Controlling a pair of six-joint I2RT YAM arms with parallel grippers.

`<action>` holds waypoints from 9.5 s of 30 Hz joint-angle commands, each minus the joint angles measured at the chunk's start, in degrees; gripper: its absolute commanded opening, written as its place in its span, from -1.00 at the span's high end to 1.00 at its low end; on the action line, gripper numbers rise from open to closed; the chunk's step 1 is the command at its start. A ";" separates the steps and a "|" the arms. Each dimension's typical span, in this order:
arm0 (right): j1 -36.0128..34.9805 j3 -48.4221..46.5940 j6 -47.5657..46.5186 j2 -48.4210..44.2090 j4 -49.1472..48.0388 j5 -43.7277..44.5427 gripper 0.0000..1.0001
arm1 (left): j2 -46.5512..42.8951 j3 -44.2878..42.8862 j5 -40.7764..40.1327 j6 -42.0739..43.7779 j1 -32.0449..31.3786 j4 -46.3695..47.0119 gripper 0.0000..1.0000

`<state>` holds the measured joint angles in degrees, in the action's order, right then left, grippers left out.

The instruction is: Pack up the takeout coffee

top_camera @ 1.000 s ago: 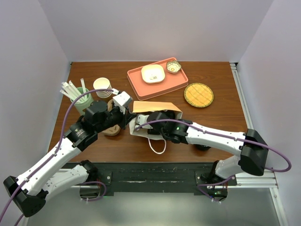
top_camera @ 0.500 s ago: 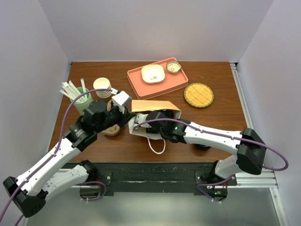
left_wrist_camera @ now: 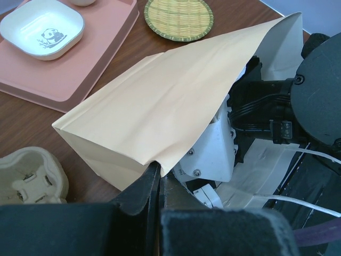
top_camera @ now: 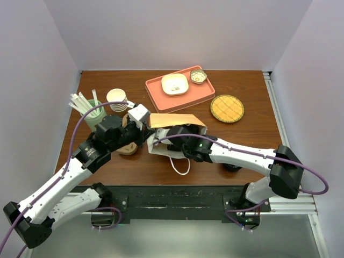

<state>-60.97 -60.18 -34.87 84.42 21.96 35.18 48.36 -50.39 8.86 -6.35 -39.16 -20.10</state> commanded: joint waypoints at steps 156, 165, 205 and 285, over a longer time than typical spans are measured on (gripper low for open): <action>7.18 -1.60 6.22 -10.94 1.85 -10.39 0.42 | 4.90 -5.24 2.21 -11.14 -0.04 2.78 1.00; 7.18 -5.90 6.31 -15.16 9.24 -14.96 0.42 | 8.50 -7.53 1.33 -10.00 -0.04 -0.99 1.00; 7.18 -40.20 31.79 -14.81 15.50 -26.48 0.49 | 14.39 -24.13 -7.81 -7.54 -0.04 -22.34 1.00; 0.85 -22.97 49.39 -0.40 24.37 -17.86 -0.25 | 21.51 -29.15 -7.63 -17.73 0.40 -30.88 0.18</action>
<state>-59.94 -86.50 22.52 85.14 52.21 15.88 68.71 -79.53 1.26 -23.92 -39.03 -52.36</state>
